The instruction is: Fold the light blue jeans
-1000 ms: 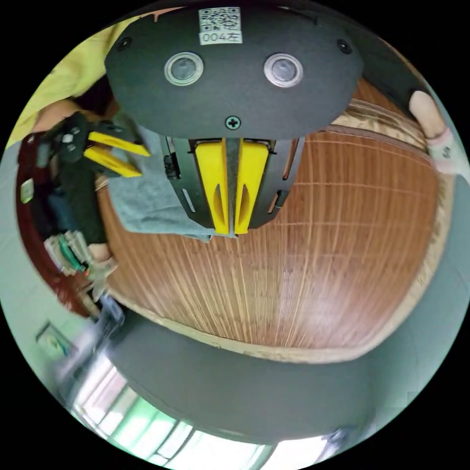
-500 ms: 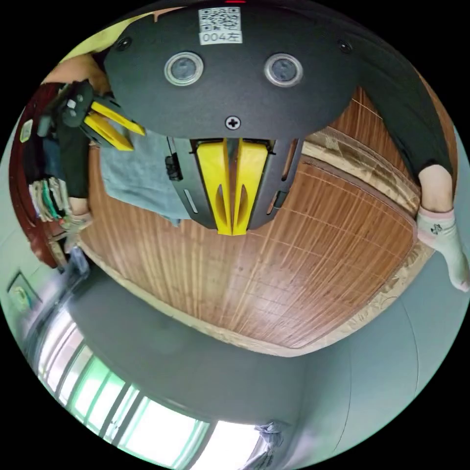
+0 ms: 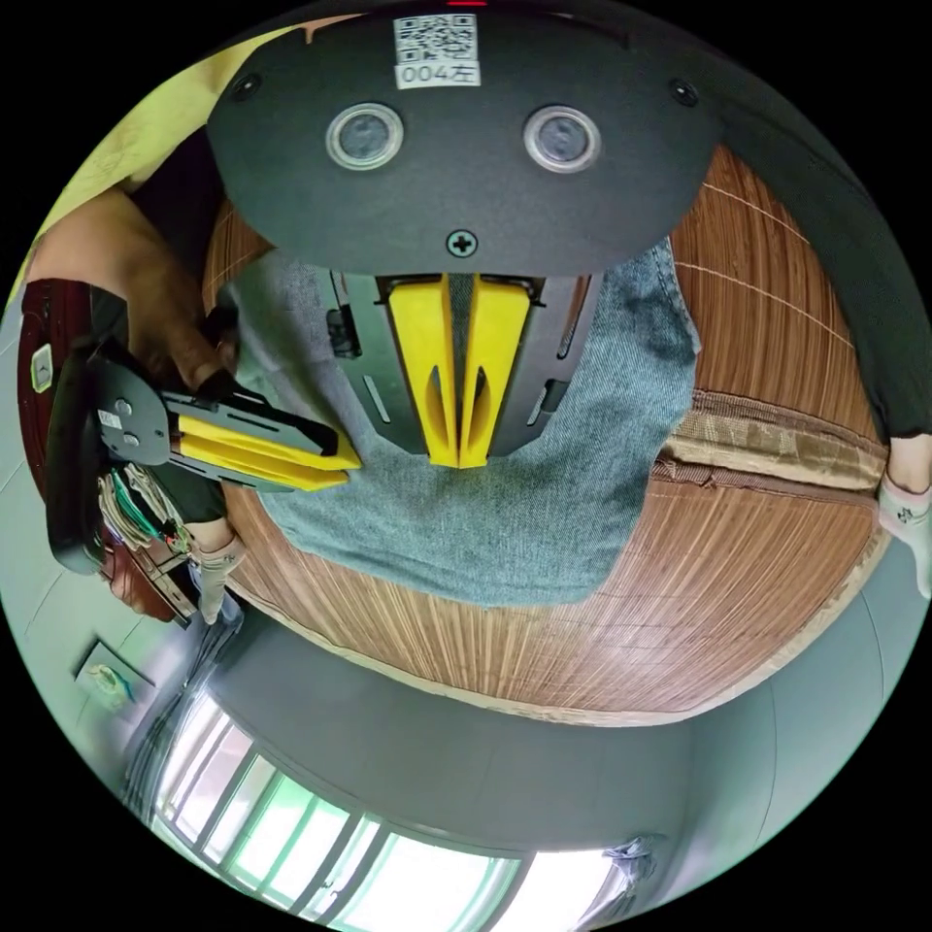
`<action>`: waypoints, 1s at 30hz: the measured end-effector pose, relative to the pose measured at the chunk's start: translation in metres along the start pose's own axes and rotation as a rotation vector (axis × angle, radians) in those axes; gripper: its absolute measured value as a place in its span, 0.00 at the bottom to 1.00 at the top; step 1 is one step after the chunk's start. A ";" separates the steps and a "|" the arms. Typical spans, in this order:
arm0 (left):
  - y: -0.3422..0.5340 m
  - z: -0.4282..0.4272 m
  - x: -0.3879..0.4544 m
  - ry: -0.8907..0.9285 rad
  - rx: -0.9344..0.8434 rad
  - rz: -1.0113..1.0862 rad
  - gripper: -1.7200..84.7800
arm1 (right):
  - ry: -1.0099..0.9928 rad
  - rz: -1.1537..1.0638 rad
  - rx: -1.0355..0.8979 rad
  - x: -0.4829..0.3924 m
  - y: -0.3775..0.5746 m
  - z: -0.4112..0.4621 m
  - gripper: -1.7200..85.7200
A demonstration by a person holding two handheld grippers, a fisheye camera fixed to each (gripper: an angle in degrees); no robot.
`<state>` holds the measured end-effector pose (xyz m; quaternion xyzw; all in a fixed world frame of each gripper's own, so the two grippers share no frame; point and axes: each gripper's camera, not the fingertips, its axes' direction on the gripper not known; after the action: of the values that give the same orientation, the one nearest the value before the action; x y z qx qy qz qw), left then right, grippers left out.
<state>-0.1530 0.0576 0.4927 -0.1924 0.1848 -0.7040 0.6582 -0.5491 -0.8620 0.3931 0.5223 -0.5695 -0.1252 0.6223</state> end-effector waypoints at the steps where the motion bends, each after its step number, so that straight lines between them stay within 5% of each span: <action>1: 0.005 -0.001 0.000 -0.003 0.008 0.004 0.02 | -0.025 0.019 0.001 0.009 0.001 0.000 0.09; 12: 0.038 -0.014 -0.010 -0.016 0.015 0.007 0.03 | 0.138 -0.060 -0.072 0.025 0.008 0.011 0.02; 21: 0.054 -0.032 -0.051 0.078 -0.001 -0.059 0.03 | -0.408 0.242 -0.089 0.161 0.116 -0.040 0.02; 25: 0.062 -0.045 -0.091 0.425 -0.067 -0.195 0.05 | -0.579 0.449 -0.038 0.228 0.184 -0.045 0.04; 30: 0.102 -0.094 -0.100 0.556 -0.004 -0.235 0.11 | -0.716 0.545 -0.003 0.267 0.202 -0.030 0.18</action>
<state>-0.1080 0.1512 0.3563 -0.0137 0.3358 -0.8006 0.4960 -0.5274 -0.9620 0.7134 0.2763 -0.8654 -0.1304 0.3971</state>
